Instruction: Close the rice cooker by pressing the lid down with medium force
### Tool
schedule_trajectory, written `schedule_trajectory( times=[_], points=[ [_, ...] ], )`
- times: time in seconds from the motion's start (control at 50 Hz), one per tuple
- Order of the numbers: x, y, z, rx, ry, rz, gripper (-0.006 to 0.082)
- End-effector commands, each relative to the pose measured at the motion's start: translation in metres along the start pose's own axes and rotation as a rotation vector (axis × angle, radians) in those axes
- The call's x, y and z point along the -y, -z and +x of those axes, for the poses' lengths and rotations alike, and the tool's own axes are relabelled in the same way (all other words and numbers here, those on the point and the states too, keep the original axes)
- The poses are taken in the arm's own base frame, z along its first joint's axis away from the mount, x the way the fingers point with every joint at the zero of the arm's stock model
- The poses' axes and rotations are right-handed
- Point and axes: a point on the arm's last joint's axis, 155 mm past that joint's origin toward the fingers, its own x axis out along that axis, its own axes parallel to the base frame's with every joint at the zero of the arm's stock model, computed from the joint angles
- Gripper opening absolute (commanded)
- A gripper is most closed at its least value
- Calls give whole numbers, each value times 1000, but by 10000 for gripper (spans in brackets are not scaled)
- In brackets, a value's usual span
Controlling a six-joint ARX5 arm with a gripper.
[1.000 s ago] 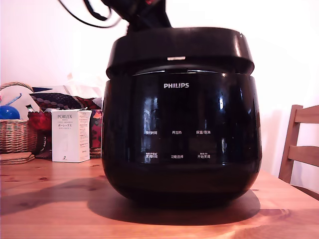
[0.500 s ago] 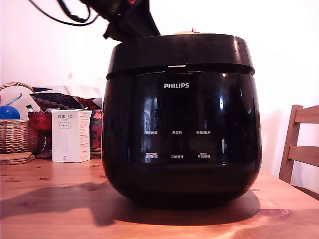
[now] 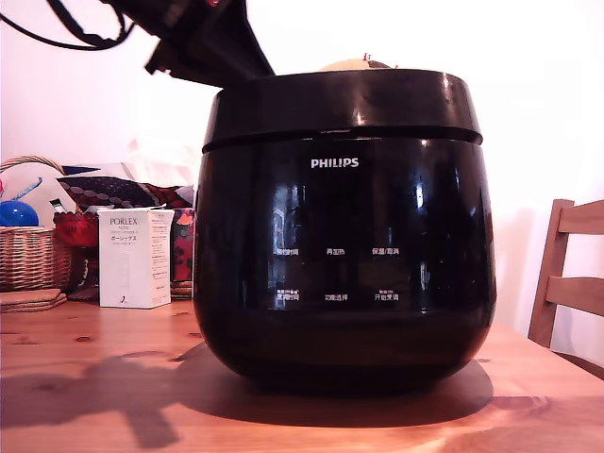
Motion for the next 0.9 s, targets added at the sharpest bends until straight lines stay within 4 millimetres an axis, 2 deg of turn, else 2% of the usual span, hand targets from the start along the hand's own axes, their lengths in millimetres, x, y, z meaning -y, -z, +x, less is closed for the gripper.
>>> schedule_trajectory(
  times=[0.0,0.22,0.4,0.64,0.88],
  points=[
    [-1,34,9,-69,-3,-42,-23],
    [4,48,7,-44,-1,-49,-23],
    [16,45,5,5,20,-18,-23],
    [30,50,9,-14,46,27,-23],
    [29,73,10,-103,38,24,-23]
  ],
)
